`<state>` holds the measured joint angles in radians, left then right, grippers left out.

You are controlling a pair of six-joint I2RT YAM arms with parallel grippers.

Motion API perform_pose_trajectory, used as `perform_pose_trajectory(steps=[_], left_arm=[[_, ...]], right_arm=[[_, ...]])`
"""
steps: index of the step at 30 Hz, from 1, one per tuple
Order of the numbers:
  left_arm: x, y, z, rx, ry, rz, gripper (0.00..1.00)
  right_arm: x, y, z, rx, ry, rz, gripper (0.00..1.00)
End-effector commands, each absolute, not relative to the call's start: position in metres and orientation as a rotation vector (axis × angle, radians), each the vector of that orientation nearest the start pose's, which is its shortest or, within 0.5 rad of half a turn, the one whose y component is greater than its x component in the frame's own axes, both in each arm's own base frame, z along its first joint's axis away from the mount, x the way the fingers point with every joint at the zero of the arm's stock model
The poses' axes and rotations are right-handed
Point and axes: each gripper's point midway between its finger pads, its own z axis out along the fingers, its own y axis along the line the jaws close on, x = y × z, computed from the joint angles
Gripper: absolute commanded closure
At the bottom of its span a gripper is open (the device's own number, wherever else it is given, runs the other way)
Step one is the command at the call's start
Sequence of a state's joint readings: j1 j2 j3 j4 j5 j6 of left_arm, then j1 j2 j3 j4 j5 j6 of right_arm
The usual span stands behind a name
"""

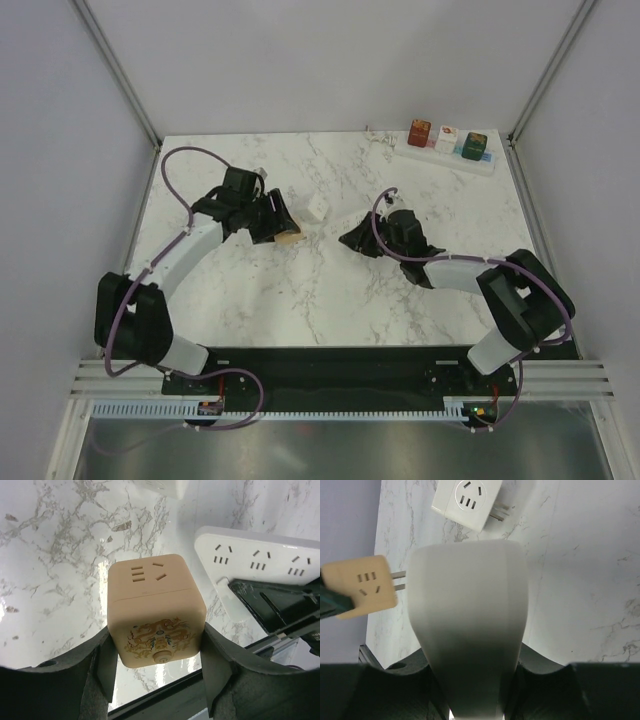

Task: Pull the plug off the socket

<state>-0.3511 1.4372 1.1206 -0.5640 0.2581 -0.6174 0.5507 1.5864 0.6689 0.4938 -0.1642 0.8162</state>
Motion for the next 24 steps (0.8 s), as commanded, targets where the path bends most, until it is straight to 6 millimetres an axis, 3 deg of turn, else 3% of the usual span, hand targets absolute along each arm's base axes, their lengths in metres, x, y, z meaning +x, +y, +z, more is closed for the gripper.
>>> perform_pose_trajectory(steps=[1, 5, 7, 11, 14, 15, 17, 18, 21, 24], left_arm=[[0.353, -0.203, 0.156, -0.102, 2.438, -0.912, 0.98], [0.353, -0.221, 0.131, -0.109, 2.487, -1.195, 0.98], [0.353, -0.225, 0.115, -0.124, 2.527, -1.242, 0.98], [0.357, -0.225, 0.102, -0.148, 2.534, -1.243, 0.97], [0.357, -0.22, 0.087, -0.197, 2.569, -1.238, 0.76], [0.358, -0.215, 0.083, -0.224, 2.575, -1.231, 0.59], [0.359, -0.209, 0.074, -0.256, 2.593, -1.212, 0.45], [0.361, -0.205, 0.071, -0.27, 2.594, -1.203, 0.33], [0.364, -0.2, 0.071, -0.267, 2.593, -1.167, 0.16], [0.372, -0.19, 0.073, -0.247, 2.609, -1.064, 0.08]], right_arm=[[0.343, 0.284, 0.137, 0.125, 1.981, 1.14, 1.0], [0.342, 0.289, 0.134, 0.109, 1.983, 1.186, 1.0], [0.339, 0.296, 0.133, 0.09, 1.987, 1.236, 1.0], [0.337, 0.305, 0.132, 0.079, 1.984, 1.308, 1.0], [0.337, 0.307, 0.131, 0.075, 1.984, 1.327, 1.0], [0.337, 0.308, 0.13, 0.076, 1.986, 1.332, 1.0], [0.336, 0.308, 0.133, 0.073, 1.979, 1.334, 1.0], [0.336, 0.308, 0.134, 0.069, 1.976, 1.327, 1.0], [0.334, 0.306, 0.141, 0.053, 1.983, 1.287, 1.0], [0.333, 0.304, 0.149, 0.028, 1.987, 1.247, 1.0]])
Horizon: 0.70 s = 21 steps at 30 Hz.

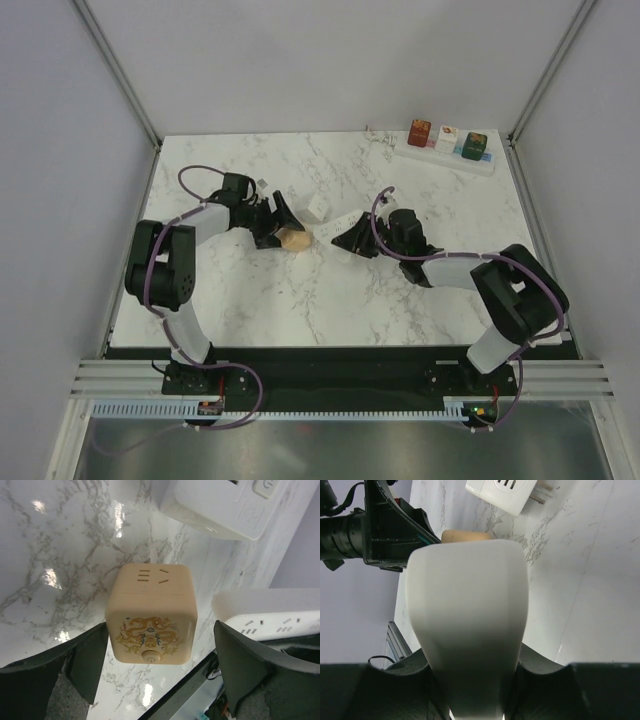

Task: Pull the plug off the socket

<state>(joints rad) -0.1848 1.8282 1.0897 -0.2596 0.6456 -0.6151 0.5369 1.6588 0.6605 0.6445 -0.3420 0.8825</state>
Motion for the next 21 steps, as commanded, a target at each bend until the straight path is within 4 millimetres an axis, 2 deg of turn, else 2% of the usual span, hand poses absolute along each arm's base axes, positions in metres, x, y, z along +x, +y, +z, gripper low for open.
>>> perform_pose_trajectory(steps=[1, 2, 5, 7, 8, 9, 10, 11, 13, 14, 15, 16, 17, 18, 20, 21], left_arm=[[0.369, -0.185, 0.072, -0.259, 2.639, -1.023, 0.07], [0.374, -0.183, 0.08, -0.239, 2.631, -1.006, 0.07], [0.377, -0.169, 0.096, -0.238, 2.625, -0.925, 0.06], [0.378, -0.159, 0.107, -0.235, 2.611, -0.836, 0.05], [0.378, -0.145, 0.119, -0.234, 2.596, -0.722, 0.05], [0.378, -0.137, 0.127, -0.24, 2.579, -0.661, 0.0], [0.381, -0.124, 0.133, -0.261, 2.55, -0.566, 0.0], [0.377, -0.118, 0.154, -0.242, 2.493, -0.535, 0.0], [0.372, -0.109, 0.173, -0.241, 2.438, -0.486, 0.01], [0.365, -0.1, 0.195, -0.249, 2.368, -0.443, 0.01], [0.361, -0.095, 0.204, -0.26, 2.335, -0.423, 0.01], [0.356, -0.087, 0.215, -0.275, 2.292, -0.387, 0.01], [0.345, -0.082, 0.233, -0.287, 2.228, -0.382, 0.01], [0.338, -0.078, 0.243, -0.303, 2.19, -0.374, 0.01], [0.325, -0.072, 0.254, -0.339, 2.138, -0.372, 0.01], [0.314, -0.071, 0.272, -0.341, 2.074, -0.394, 0.01]], right_arm=[[0.331, 0.301, 0.151, 0.006, 2.002, 1.216, 1.0], [0.328, 0.305, 0.156, -0.025, 2.007, 1.21, 1.0], [0.308, 0.315, 0.15, -0.122, 2.065, 1.203, 1.0], [0.286, 0.334, 0.145, -0.193, 2.095, 1.24, 1.0], [0.278, 0.341, 0.143, -0.216, 2.104, 1.252, 1.0], [0.262, 0.357, 0.143, -0.273, 2.111, 1.28, 1.0], [0.256, 0.366, 0.135, -0.298, 2.136, 1.286, 1.0], [0.251, 0.377, 0.139, -0.322, 2.131, 1.317, 1.0], [0.234, 0.399, 0.129, -0.385, 2.155, 1.357, 1.0], [0.231, 0.407, 0.127, -0.402, 2.159, 1.367, 1.0], [0.227, 0.419, 0.132, -0.419, 2.143, 1.388, 1.0], [0.226, 0.426, 0.119, -0.421, 2.174, 1.384, 1.0], [0.223, 0.439, 0.125, -0.443, 2.153, 1.416, 1.0], [0.221, 0.448, 0.114, -0.444, 2.171, 1.436, 1.0], [0.217, 0.471, 0.118, -0.457, 2.152, 1.498, 1.0], [0.213, 0.481, 0.105, -0.454, 2.177, 1.53, 1.0]])
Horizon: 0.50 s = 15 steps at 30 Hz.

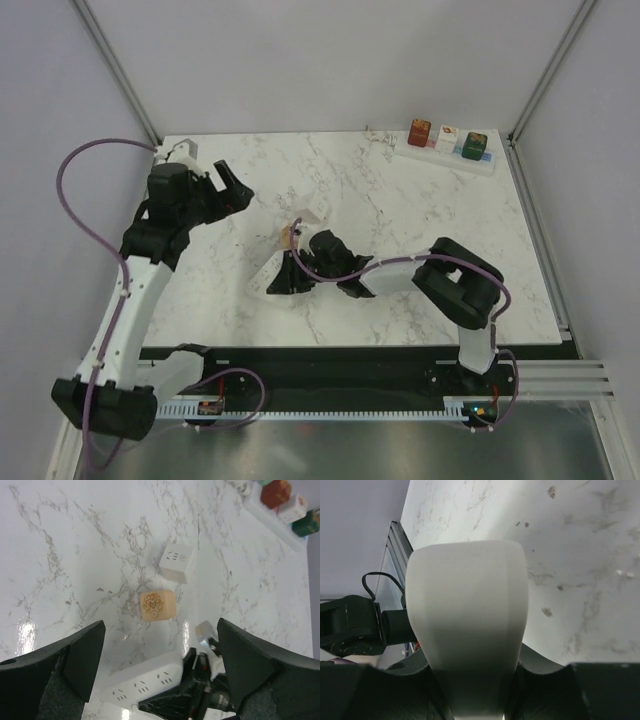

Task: Pull the plug off the socket

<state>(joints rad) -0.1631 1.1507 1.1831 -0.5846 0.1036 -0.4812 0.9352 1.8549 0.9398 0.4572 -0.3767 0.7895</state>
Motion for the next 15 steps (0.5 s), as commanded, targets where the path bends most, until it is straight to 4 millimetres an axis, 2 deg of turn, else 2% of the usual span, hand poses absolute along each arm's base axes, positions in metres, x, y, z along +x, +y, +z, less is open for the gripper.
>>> perform_pose_trajectory(steps=[1, 2, 3, 4, 5, 6, 8, 9, 10, 15], left_arm=[[0.31, -0.074, 0.278, -0.328, 2.053, -0.429, 0.01], [0.306, -0.078, 0.28, -0.324, 2.04, -0.464, 0.01], [0.302, -0.082, 0.284, -0.315, 2.029, -0.495, 0.01], [0.296, -0.089, 0.294, -0.295, 2.0, -0.558, 0.01], [0.294, -0.093, 0.294, -0.285, 1.998, -0.585, 0.02], [0.291, -0.097, 0.297, -0.271, 1.991, -0.612, 0.02], [0.283, -0.103, 0.304, -0.245, 1.976, -0.661, 0.02], [0.28, -0.105, 0.306, -0.232, 1.969, -0.674, 0.02], [0.273, -0.108, 0.312, -0.202, 1.954, -0.695, 0.02], [0.256, -0.114, 0.317, -0.142, 1.955, -0.742, 0.03]], right_arm=[[0.212, 0.49, 0.1, -0.453, 2.183, 1.551, 0.98], [0.21, 0.504, 0.106, -0.466, 2.159, 1.585, 0.97], [0.211, 0.512, 0.091, -0.457, 2.177, 1.592, 0.96], [0.211, 0.519, 0.088, -0.436, 2.187, 1.621, 0.94], [0.213, 0.529, 0.095, -0.436, 2.163, 1.655, 0.93], [0.215, 0.534, 0.087, -0.424, 2.168, 1.672, 0.9], [0.217, 0.542, 0.092, -0.422, 2.151, 1.71, 0.82], [0.217, 0.543, 0.086, -0.417, 2.164, 1.709, 0.78], [0.218, 0.545, 0.086, -0.413, 2.166, 1.718, 0.68], [0.217, 0.548, 0.073, -0.368, 2.235, 1.728, 0.5]])
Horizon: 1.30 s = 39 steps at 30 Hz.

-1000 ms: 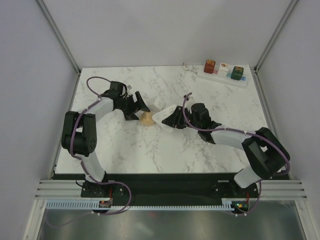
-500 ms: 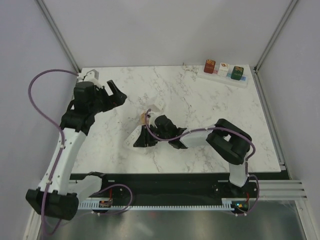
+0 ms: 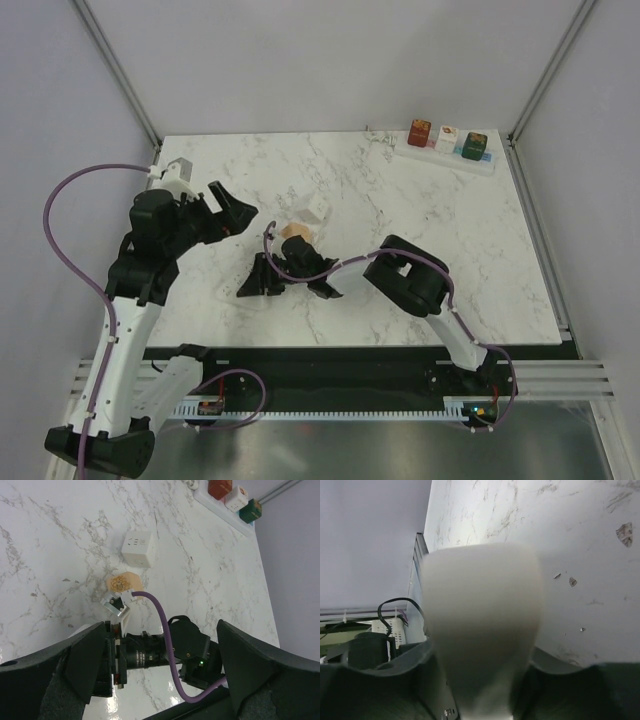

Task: Pull the plug off the socket

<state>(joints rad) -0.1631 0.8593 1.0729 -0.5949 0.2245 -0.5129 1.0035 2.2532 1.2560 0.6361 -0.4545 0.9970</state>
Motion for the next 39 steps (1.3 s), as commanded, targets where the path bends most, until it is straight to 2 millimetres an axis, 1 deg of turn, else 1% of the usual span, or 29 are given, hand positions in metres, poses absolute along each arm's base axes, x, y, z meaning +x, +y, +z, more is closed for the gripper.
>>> perform_pose_trajectory(steps=[1, 3, 5, 6, 7, 9, 10, 11, 12, 14, 15, 16, 17, 18, 19, 21, 23, 24, 26, 27, 29, 30, 33, 34, 35, 36, 37, 38, 39], left_arm=[[0.252, -0.117, 0.318, -0.127, 1.963, -0.758, 0.02], [0.244, -0.119, 0.315, -0.121, 1.989, -0.78, 0.03], [0.233, -0.13, 0.318, -0.059, 1.992, -0.853, 0.0], [0.229, -0.134, 0.315, -0.04, 2.013, -0.881, 0.0], [0.223, -0.14, 0.319, 0.0, 2.018, -0.929, 0.0], [0.216, -0.146, 0.319, 0.012, 2.041, -0.975, 0.0], [0.21, -0.15, 0.322, 0.022, 2.045, -1.019, 0.0], [0.208, -0.151, 0.324, 0.023, 2.041, -1.035, 0.0], [0.206, -0.152, 0.325, 0.017, 2.039, -1.043, 0.0], [0.202, -0.15, 0.329, 0.0, 2.02, -1.046, 0.0], [0.201, -0.149, 0.33, -0.007, 2.015, -1.042, 0.0], [0.201, -0.148, 0.332, -0.021, 2.006, -1.038, 0.0], [0.2, -0.148, 0.332, -0.029, 2.008, -1.04, 0.0], [0.2, -0.149, 0.333, -0.032, 2.008, -1.047, 0.0], [0.199, -0.149, 0.334, -0.039, 2.007, -1.054, 0.0], [0.201, -0.149, 0.334, -0.05, 2.011, -1.052, 0.0], [0.205, -0.147, 0.335, -0.065, 2.009, -1.04, 0.0], [0.206, -0.147, 0.335, -0.071, 2.01, -1.034, 0.0], [0.21, -0.145, 0.334, -0.087, 2.015, -1.022, 0.0], [0.214, -0.145, 0.332, -0.094, 2.019, -1.018, 0.0], [0.221, -0.144, 0.329, -0.114, 2.027, -1.004, 0.01], [0.228, -0.144, 0.327, -0.128, 2.028, -0.995, 0.01], [0.25, -0.14, 0.319, -0.185, 2.011, -0.957, 0.03], [0.264, -0.141, 0.322, -0.2, 1.956, -0.97, 0.03], [0.27, -0.143, 0.322, -0.209, 1.934, -0.982, 0.05], [0.279, -0.145, 0.324, -0.213, 1.906, -0.996, 0.05], [0.294, -0.149, 0.324, -0.226, 1.873, -1.015, 0.06], [0.302, -0.154, 0.323, -0.223, 1.864, -1.025, 0.06], [0.311, -0.157, 0.326, -0.23, 1.85, -1.023, 0.06]], right_arm=[[0.217, 0.548, 0.07, -0.366, 2.247, 1.719, 0.45], [0.219, 0.546, 0.067, -0.364, 2.262, 1.688, 0.41], [0.218, 0.544, 0.066, -0.377, 2.264, 1.676, 0.37], [0.22, 0.542, 0.067, -0.399, 2.258, 1.645, 0.34], [0.221, 0.54, 0.063, -0.414, 2.272, 1.606, 0.3], [0.222, 0.534, 0.054, -0.442, 2.351, 1.503, 0.26], [0.226, 0.532, 0.047, -0.479, 2.36, 1.433, 0.2], [0.23, 0.534, 0.053, -0.5, 2.36, 1.406, 0.19], [0.228, 0.529, 0.048, -0.514, 2.403, 1.364, 0.17], [0.231, 0.526, 0.05, -0.506, 2.407, 1.315, 0.07], [0.232, 0.52, 0.054, -0.5, 2.425, 1.281, 0.02], [0.234, 0.515, 0.055, -0.491, 2.431, 1.248, 0.02], [0.234, 0.508, 0.05, -0.485, 2.444, 1.197, 0.02], [0.233, 0.502, 0.058, -0.488, 2.442, 1.18, 0.02], [0.233, 0.498, 0.06, -0.49, 2.442, 1.159, 0.02], [0.234, 0.482, 0.058, -0.493, 2.461, 1.063, 0.02], [0.23, 0.469, 0.052, -0.509, 2.498, 0.993, 0.02], [0.231, 0.465, 0.057, -0.526, 2.481, 0.983, 0.02], [0.227, 0.457, 0.056, -0.541, 2.488, 0.953, 0.02], [0.23, 0.45, 0.063, -0.548, 2.47, 0.914, 0.02], [0.228, 0.435, 0.062, -0.56, 2.473, 0.854, 0.02], [0.234, 0.428, 0.075, -0.569, 2.426, 0.817, 0.02], [0.238, 0.408, 0.094, -0.571, 2.369, 0.753, 0.02], [0.242, 0.399, 0.094, -0.563, 2.355, 0.704, 0.02], [0.249, 0.391, 0.107, -0.537, 2.327, 0.702, 0.02], [0.253, 0.384, 0.111, -0.52, 2.319, 0.696, 0.02], [0.258, 0.373, 0.11, -0.497, 2.322, 0.676, 0.02], [0.275, 0.357, 0.12, -0.42, 2.309, 0.669, 0.02], [0.285, 0.345, 0.125, -0.372, 2.3, 0.666, 0.02]])
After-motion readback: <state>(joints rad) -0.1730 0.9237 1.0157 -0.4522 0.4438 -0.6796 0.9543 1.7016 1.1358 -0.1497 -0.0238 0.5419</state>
